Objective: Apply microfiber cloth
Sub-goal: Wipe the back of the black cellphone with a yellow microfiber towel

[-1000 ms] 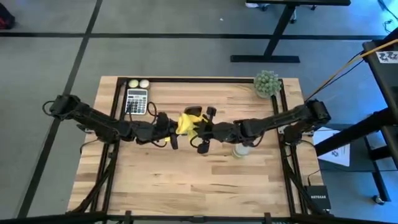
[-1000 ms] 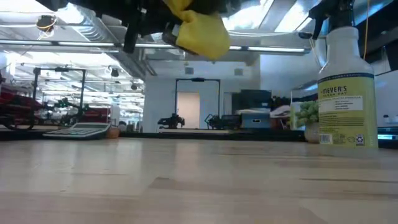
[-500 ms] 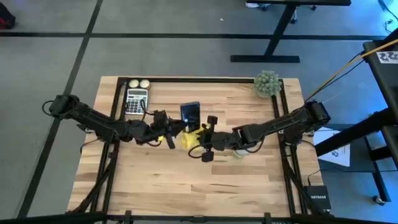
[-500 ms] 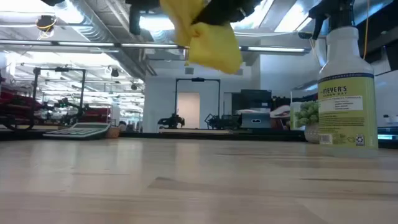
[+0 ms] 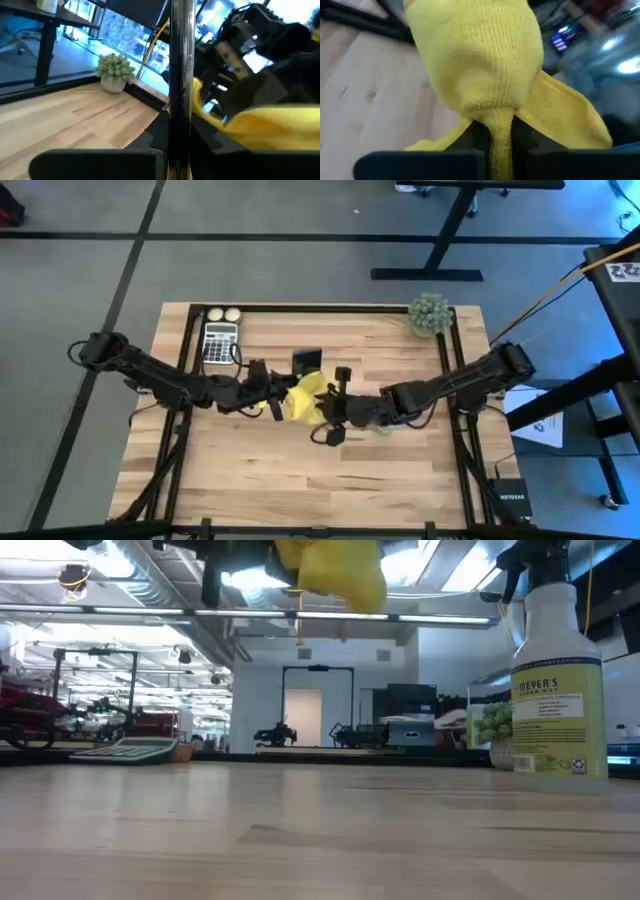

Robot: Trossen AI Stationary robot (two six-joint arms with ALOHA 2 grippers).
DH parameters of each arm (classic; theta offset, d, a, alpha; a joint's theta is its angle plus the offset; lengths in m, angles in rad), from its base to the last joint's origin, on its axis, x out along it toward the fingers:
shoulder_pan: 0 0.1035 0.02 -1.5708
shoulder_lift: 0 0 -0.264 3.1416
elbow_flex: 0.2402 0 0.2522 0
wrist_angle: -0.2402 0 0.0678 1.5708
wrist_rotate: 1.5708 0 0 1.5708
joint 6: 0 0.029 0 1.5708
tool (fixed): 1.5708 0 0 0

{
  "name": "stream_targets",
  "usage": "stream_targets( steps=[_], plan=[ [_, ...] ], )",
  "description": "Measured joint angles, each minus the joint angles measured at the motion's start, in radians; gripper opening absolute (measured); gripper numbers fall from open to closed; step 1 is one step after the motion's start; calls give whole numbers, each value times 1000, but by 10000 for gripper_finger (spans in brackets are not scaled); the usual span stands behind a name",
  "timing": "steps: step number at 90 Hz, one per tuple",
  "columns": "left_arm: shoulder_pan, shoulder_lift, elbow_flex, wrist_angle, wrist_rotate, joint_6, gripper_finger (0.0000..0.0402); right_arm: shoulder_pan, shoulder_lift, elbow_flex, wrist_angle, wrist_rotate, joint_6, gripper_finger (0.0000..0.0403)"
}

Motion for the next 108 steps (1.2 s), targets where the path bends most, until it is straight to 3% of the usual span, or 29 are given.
stream_targets(
  steps=[6, 37, 76, 90, 108],
  plan=[
    [1, 1, 0, -3, 47, 19, 19, -23, -2, 6, -1, 64, -39, 14],
    [11, 32, 0, -19, 94, 15, 19, -107, 0, 120, 46, 98, -213, 14],
    [9, 20, -4, 13, 70, 36, 19, -79, 13, 28, -84, 20, -15, 14],
    [11, 18, -4, 25, 58, 28, 19, -68, 5, 18, -87, 113, -74, 14],
    [12, 13, 0, 36, 72, 10, 19, -72, -56, 17, 6, 158, -143, 14]
  ],
)
